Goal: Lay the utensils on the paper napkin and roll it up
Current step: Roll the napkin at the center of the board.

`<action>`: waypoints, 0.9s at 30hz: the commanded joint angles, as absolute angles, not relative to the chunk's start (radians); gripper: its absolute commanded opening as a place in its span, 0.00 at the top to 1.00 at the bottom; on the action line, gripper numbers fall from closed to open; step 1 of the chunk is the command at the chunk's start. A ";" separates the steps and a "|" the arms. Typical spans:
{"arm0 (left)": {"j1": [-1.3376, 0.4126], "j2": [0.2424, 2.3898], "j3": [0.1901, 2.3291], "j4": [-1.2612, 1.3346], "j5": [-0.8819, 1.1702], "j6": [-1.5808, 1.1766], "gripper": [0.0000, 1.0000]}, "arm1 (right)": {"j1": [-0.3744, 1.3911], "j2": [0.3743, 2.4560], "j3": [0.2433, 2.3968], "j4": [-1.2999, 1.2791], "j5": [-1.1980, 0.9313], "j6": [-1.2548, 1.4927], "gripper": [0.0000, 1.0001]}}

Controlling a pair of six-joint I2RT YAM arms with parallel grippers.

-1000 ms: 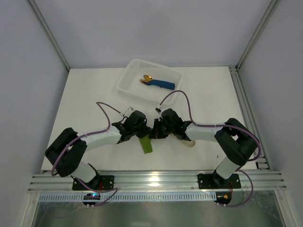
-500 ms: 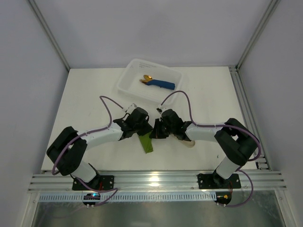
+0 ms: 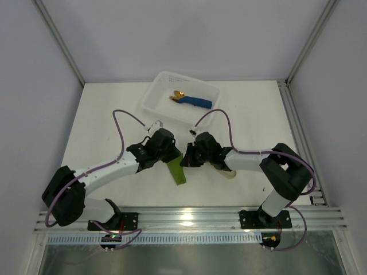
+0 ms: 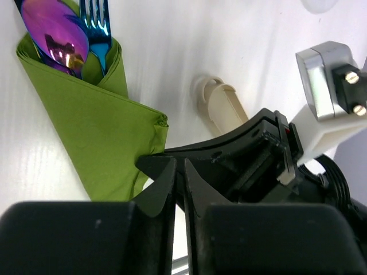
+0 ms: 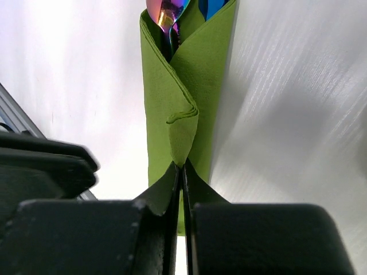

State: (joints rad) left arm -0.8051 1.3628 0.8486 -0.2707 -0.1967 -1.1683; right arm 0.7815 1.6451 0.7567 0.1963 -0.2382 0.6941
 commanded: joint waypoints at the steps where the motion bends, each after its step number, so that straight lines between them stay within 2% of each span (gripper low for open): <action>1: -0.810 1.293 0.848 -0.305 -0.227 -1.074 0.93 | 0.779 1.632 0.756 0.256 -0.209 0.704 0.96; 3: -0.810 1.269 0.842 -0.298 -0.206 -1.024 1.00 | 0.778 1.632 0.753 0.256 -0.209 0.707 0.97; 12: -0.882 1.264 0.865 -0.317 -0.159 -0.879 1.00 | 0.778 1.631 0.738 0.258 -0.204 0.726 0.96; 19: -1.087 1.388 0.968 -0.411 -0.360 -0.765 1.00 | 0.778 1.628 0.730 0.258 -0.204 0.727 0.96; 27: -1.172 1.515 1.023 -0.506 -0.501 -0.752 1.00 | 0.778 1.626 0.712 0.264 -0.206 0.730 0.96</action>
